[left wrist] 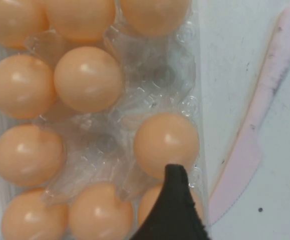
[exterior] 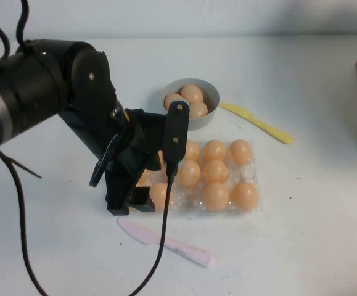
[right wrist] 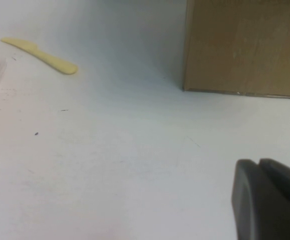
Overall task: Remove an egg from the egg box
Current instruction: Pick up the egg from the plastic box
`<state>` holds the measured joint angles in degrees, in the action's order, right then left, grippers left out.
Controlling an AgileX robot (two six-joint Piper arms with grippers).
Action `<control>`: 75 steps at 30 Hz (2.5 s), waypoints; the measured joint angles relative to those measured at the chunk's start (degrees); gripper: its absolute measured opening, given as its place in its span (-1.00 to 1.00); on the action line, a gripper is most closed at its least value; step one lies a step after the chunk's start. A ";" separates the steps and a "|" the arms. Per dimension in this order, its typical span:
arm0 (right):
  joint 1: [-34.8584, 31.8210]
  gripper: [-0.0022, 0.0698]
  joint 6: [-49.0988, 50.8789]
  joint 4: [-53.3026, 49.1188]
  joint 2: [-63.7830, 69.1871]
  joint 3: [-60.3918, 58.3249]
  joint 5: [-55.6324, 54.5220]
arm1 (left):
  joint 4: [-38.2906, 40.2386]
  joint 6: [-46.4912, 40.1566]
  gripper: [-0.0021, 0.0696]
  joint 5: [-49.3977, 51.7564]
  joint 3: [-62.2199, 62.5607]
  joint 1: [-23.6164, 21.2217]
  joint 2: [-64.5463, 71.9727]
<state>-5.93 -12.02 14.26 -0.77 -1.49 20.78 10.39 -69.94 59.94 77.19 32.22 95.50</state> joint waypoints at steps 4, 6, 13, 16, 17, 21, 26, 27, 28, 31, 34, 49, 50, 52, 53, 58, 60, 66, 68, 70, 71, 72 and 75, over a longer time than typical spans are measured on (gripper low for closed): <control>0.00 -0.99 0.00 0.00 0.00 0.00 0.00 | 0.75 -1.22 0.50 -0.52 -0.30 0.00 1.39; 0.00 -0.99 0.00 0.00 0.00 0.00 0.00 | 0.97 -1.34 0.50 -0.95 -0.52 0.00 2.72; 0.00 -0.99 0.00 0.00 0.00 0.00 0.00 | 1.20 -2.12 0.50 -5.93 -0.73 0.00 6.31; 0.00 -0.99 0.00 0.00 0.00 0.00 0.00 | 1.20 -2.62 0.50 -8.09 -0.73 0.00 7.89; 0.00 -0.99 0.00 0.00 0.00 0.00 0.00 | 1.22 -2.76 0.50 -8.53 -0.73 0.00 8.37; 0.00 -0.99 0.00 0.00 0.00 0.00 0.00 | 1.36 -3.02 0.50 -9.15 -0.73 0.00 9.73; 0.00 -0.99 0.00 0.00 0.00 0.00 0.00 | 1.46 -3.24 0.47 -9.65 -0.73 -0.12 10.17; 0.00 -0.99 0.00 0.00 0.00 0.00 0.00 | 1.46 -3.24 0.43 -9.77 -0.73 -0.25 10.17; 0.00 -0.99 0.00 0.00 0.00 0.00 0.00 | 1.46 -3.24 0.39 -9.86 -0.73 -0.25 10.17; 0.00 -0.99 0.00 0.00 0.00 0.00 0.00 | 1.46 -3.24 0.21 -10.14 -0.73 -0.36 10.17; 0.00 -0.99 0.00 0.00 0.00 0.00 0.00 | 1.46 -3.28 0.04 -10.42 -0.73 -0.36 10.17; 0.00 -0.99 0.00 0.00 0.00 0.00 0.00 | 1.46 -3.28 -0.15 -10.46 -0.73 -0.36 10.17; 0.00 -0.99 0.00 0.00 0.00 0.00 0.00 | 1.46 -3.28 -0.15 -10.46 -0.73 -0.36 10.17; 0.00 -0.99 0.00 0.00 0.00 0.00 0.00 | 1.46 -3.28 -0.17 -10.06 -0.73 -0.36 9.67; 0.00 -0.99 0.00 0.00 0.00 0.00 0.00 | 1.46 -3.28 -0.25 -9.74 -0.73 -0.36 9.25; 0.00 -0.99 0.00 0.08 0.00 0.00 0.00 | 1.46 -3.28 -0.45 -9.25 -0.73 -0.36 5.72; 0.00 -0.99 0.00 0.08 0.00 0.00 0.00 | 1.46 -3.28 -0.46 -9.12 -0.73 -0.36 4.14; 0.00 -0.99 0.00 0.08 0.00 0.00 0.00 | 1.46 1.50 -0.44 -9.03 -0.73 -0.36 2.75; 0.00 -0.99 0.00 0.08 0.00 0.00 0.00 | 1.46 2.21 -0.30 -8.82 -0.73 -0.36 3.07; 0.00 -0.99 0.00 0.08 0.00 0.00 0.00 | 1.46 2.31 -0.07 -8.67 -0.73 -0.36 3.53; 0.00 -0.99 0.00 0.08 0.00 0.00 0.00 | 1.46 2.46 0.08 -8.63 -0.73 -0.36 3.98; 0.00 -0.99 0.00 0.08 0.00 0.00 0.00 | 1.46 2.46 0.22 -8.63 -0.73 -0.36 4.45; 0.00 -0.99 0.00 0.08 0.00 0.00 0.00 | 1.46 2.16 0.44 -8.63 -0.73 -0.36 5.76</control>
<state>-5.93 -12.02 14.35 -0.77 -1.49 20.78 11.84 -67.77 51.31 76.45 31.87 101.26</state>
